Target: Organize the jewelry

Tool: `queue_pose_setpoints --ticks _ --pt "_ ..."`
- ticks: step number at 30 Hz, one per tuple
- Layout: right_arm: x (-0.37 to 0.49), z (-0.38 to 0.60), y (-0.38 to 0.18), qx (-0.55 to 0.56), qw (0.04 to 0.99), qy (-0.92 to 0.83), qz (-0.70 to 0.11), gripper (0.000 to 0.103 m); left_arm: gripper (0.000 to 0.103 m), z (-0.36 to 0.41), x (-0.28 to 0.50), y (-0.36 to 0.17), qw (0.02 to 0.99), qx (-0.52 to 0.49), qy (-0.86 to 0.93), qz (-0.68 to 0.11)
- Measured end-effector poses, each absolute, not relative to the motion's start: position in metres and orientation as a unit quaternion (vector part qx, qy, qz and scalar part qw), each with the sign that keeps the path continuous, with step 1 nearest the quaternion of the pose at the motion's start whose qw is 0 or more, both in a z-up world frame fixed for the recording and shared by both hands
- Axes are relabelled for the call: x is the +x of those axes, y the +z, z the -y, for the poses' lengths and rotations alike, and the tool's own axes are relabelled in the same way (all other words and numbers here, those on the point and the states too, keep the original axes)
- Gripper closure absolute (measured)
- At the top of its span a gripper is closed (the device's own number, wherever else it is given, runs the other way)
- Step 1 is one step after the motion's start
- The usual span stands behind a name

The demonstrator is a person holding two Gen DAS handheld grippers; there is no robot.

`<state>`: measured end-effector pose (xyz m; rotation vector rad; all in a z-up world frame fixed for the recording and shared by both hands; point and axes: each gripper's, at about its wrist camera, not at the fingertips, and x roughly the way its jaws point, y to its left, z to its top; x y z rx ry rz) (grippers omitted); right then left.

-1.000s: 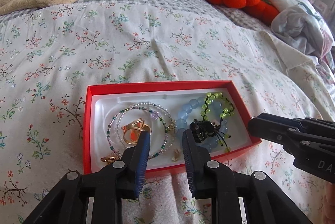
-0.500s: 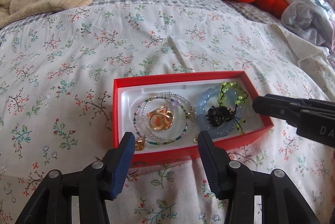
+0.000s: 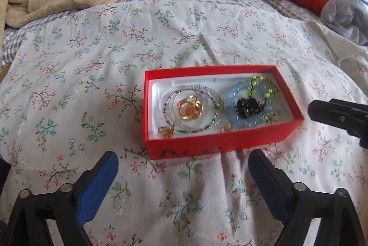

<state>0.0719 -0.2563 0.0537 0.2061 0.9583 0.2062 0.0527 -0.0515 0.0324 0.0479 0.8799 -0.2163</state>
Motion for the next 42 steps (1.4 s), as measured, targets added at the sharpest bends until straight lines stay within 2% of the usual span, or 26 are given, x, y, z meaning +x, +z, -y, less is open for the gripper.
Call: queue_pose_setpoints --ticks 2,4,8,17,42 --pt "0.063 0.259 0.053 0.093 0.875 0.087 -0.468 0.039 0.000 0.052 0.043 0.032 0.898 0.036 -0.095 -0.428" --pt "0.051 0.259 0.053 0.082 0.876 0.076 -0.469 0.038 0.000 0.050 0.035 0.032 0.898 0.037 -0.084 -0.431" --pt "0.024 0.260 0.051 0.065 0.882 0.052 -0.464 0.015 0.000 0.044 0.018 0.031 0.897 0.040 -0.061 -0.436" --pt "-0.012 0.252 0.038 0.047 0.875 0.036 -0.480 0.011 0.000 0.034 -0.010 0.023 0.886 0.035 -0.053 -0.459" --pt "-0.024 0.213 0.035 0.008 0.878 0.022 -0.478 0.010 0.000 0.007 -0.023 0.012 0.886 0.008 0.001 -0.464"
